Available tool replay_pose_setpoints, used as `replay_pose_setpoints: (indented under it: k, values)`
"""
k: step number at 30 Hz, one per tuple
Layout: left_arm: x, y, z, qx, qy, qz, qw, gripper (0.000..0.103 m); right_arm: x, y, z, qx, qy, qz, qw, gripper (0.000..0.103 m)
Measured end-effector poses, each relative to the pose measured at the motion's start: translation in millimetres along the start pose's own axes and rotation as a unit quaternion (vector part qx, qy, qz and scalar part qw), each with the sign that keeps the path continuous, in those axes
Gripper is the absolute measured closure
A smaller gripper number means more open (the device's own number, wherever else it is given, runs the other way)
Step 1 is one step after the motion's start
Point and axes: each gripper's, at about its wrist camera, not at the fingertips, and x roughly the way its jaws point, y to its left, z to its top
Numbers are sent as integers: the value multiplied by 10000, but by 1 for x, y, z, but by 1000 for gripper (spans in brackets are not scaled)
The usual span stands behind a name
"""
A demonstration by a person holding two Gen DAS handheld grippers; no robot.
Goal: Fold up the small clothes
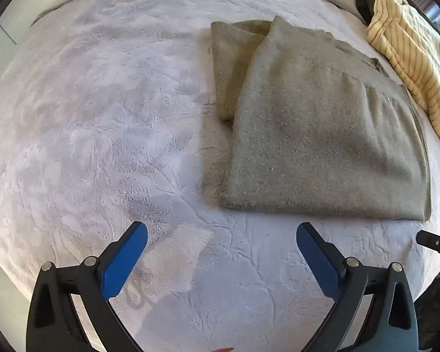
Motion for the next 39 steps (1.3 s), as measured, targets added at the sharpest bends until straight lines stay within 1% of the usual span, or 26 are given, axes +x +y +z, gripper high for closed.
replay_pose_setpoints:
  k: [4, 8, 14, 17, 20, 22, 24, 28, 30, 31, 34, 37, 39]
  values:
    - [2, 1, 4, -42, -5, 79, 10000, 1, 4, 9, 1, -109, 52, 35, 9999, 35]
    - [9, 9, 7, -112, 64, 391, 9991, 1, 9, 19, 2, -190, 125, 74, 9997, 34]
    - [18, 31, 7, -346, 274, 262, 9987, 1, 20, 31, 5, -209, 216, 138, 9995, 34]
    - [22, 40, 9, -418, 291, 368, 9980, 1, 26, 40, 7, -198, 235, 197, 9993, 34]
    - [28, 49, 11, -487, 403, 336, 9974, 1, 32, 50, 9, -182, 249, 277, 9991, 34]
    - [31, 56, 13, -481, 459, 245, 9975, 1, 37, 55, 10, -157, 268, 333, 9990, 34]
    - [32, 60, 12, -477, 457, 220, 9976, 1, 42, 60, 11, -108, 295, 400, 9987, 34]
    - [33, 65, 16, -451, 459, 41, 9979, 1, 55, 68, 11, 78, 363, 609, 9975, 34]
    - [30, 69, 23, -444, 413, -34, 9982, 1, 61, 70, 11, 188, 385, 757, 9962, 34]
    - [26, 69, 36, -460, 377, -85, 9982, 1, 65, 72, 12, 273, 395, 860, 9951, 34]
    - [13, 76, 59, -578, 85, -325, 9978, 1, 72, 81, 15, 434, 343, 1089, 9925, 34]
    - [0, 79, 87, -586, -230, -528, 9966, 1, 66, 98, 25, 406, 2, 1346, 9901, 34]
    - [-3, 79, 102, -514, -360, -563, 9964, 1, 61, 114, 39, 272, -227, 1433, 9890, 34]
